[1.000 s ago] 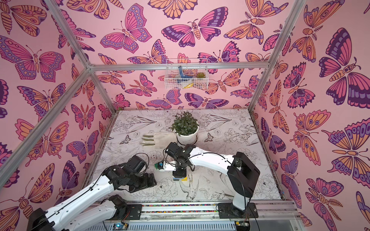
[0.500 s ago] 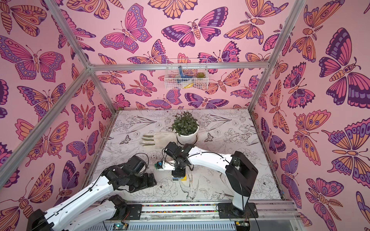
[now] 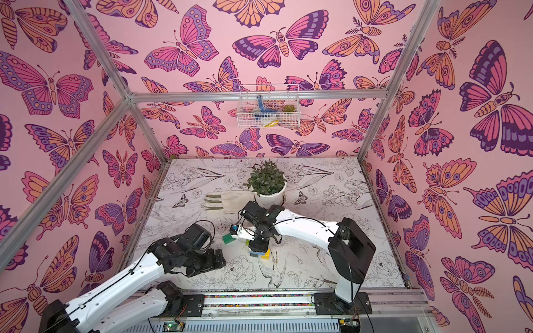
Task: Assemble a giraffe with lego
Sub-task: Assemble the lego brick with the lego brick.
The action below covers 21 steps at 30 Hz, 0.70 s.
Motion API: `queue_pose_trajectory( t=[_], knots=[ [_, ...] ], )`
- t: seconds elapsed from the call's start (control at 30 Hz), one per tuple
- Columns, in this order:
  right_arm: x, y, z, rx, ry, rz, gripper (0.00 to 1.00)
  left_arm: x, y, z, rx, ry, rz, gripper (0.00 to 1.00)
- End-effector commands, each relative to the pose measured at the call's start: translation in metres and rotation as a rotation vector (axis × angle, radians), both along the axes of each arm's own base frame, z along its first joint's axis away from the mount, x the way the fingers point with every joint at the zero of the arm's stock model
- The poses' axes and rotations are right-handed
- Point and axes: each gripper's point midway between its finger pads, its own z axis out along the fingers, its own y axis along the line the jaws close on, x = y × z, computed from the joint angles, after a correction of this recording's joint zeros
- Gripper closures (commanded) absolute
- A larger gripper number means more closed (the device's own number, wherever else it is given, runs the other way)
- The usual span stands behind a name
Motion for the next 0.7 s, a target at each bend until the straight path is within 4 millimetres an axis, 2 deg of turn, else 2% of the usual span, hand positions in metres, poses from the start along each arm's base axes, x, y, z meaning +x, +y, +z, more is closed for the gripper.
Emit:
queue_pose_trajectory(
  t=[0.0,0.1,0.2,0.27,0.33,0.53,0.67],
  knots=[
    [0.002,0.01,0.037,0.116,-0.017,-0.042,0.54,0.002,0.001,0.002,0.01,-0.021,-0.01,0.06],
    [-0.003,0.01,0.055,0.164,-0.016,-0.025,0.42,0.002,0.001,0.002,0.008,-0.023,-0.01,0.06],
    [-0.003,0.005,0.059,0.151,-0.031,-0.022,0.41,0.002,0.001,0.002,0.007,-0.022,-0.011,0.06],
    [0.003,-0.003,0.07,0.17,-0.064,-0.053,0.41,0.004,0.0,0.003,0.004,-0.025,-0.011,0.06],
    [0.023,-0.016,0.067,0.166,-0.089,-0.15,0.4,0.004,-0.002,0.003,0.0,-0.025,-0.015,0.06],
    [0.097,-0.075,0.045,0.09,-0.116,-0.506,0.4,0.01,-0.009,0.011,-0.025,-0.031,-0.019,0.06],
    [0.122,-0.087,0.009,0.008,-0.074,-0.586,0.41,0.017,-0.016,0.015,-0.038,-0.038,-0.015,0.07]
  ],
)
